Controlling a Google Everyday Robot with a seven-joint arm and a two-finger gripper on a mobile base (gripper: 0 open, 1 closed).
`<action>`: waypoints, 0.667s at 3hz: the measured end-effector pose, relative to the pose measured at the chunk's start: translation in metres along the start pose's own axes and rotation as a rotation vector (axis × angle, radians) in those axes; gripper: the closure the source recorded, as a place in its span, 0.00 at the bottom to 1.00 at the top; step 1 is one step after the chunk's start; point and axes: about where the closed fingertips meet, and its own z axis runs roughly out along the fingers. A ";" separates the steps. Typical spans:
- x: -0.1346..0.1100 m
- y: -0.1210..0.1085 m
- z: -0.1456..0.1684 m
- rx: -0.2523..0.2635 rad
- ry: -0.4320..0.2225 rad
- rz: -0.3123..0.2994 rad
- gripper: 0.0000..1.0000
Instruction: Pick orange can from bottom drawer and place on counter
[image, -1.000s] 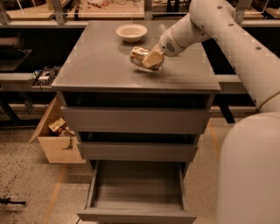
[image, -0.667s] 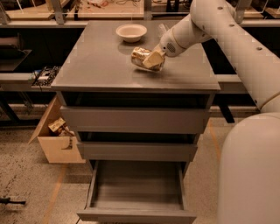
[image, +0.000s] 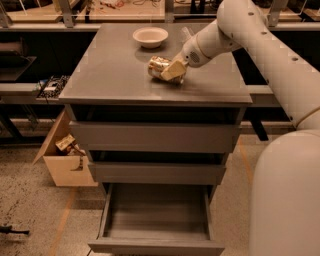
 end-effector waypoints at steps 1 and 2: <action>0.002 -0.006 0.001 0.005 -0.023 0.015 0.12; 0.007 -0.016 -0.007 0.019 -0.022 0.040 0.00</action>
Offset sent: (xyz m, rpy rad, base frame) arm 0.0166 -0.0440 0.0144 0.0353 0.0038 -0.0892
